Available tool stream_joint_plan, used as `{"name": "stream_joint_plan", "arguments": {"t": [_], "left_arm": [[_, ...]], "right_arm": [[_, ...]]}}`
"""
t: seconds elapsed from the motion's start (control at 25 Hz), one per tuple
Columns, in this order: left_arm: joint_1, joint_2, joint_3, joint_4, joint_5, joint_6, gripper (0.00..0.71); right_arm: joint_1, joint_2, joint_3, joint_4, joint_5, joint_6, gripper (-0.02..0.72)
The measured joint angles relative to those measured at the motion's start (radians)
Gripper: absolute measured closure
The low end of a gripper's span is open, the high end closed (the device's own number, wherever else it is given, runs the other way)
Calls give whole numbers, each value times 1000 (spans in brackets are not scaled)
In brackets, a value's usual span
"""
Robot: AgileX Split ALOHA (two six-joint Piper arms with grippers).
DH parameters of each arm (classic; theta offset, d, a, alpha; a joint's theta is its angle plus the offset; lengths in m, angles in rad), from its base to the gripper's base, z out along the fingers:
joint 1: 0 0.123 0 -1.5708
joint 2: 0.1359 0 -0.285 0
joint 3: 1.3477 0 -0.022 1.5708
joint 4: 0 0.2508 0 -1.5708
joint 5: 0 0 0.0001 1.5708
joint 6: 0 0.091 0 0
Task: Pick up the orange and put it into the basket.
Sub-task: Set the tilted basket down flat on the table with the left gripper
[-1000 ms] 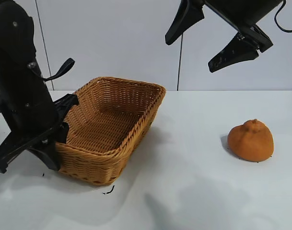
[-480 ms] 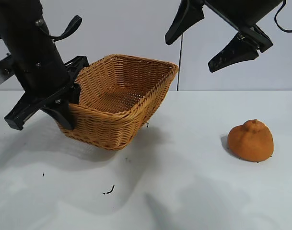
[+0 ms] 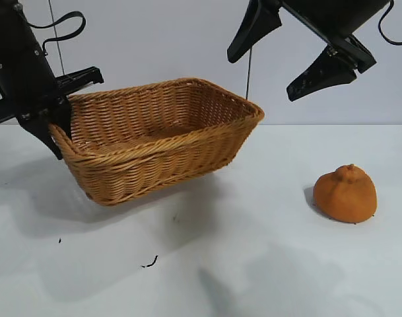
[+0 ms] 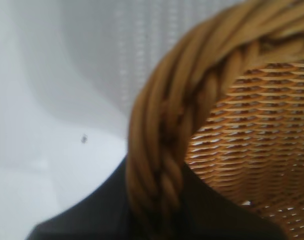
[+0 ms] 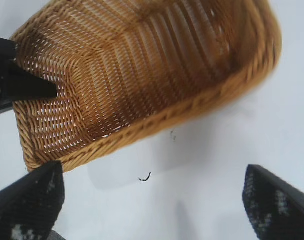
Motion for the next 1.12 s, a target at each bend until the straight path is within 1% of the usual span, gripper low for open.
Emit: {"name": "stream_joint_plan", "arguments": {"t": [0.08,0.16,0.48,0.76,0.96,1.12], "left_arm": [[0,12,-31,0,18,42,614],[0,14,-41,-1,10,66,614],[17,44,-46,-9,-15,105,614],[20,106,-46,-43,-81,132,614],[20,147,-46,-47,-89,156,614],[20,151,-46,-51,-93,172,615]], "right_arm": [[0,0,0,-1,0,0,8],[0,0,0,-1,0,0,8],[0,0,0,-1,0,0,8],[0,0,0,-1,0,0,8],[0,0,0,-1,0,0,8],[0,0,0,-1,0,0,8]]}}
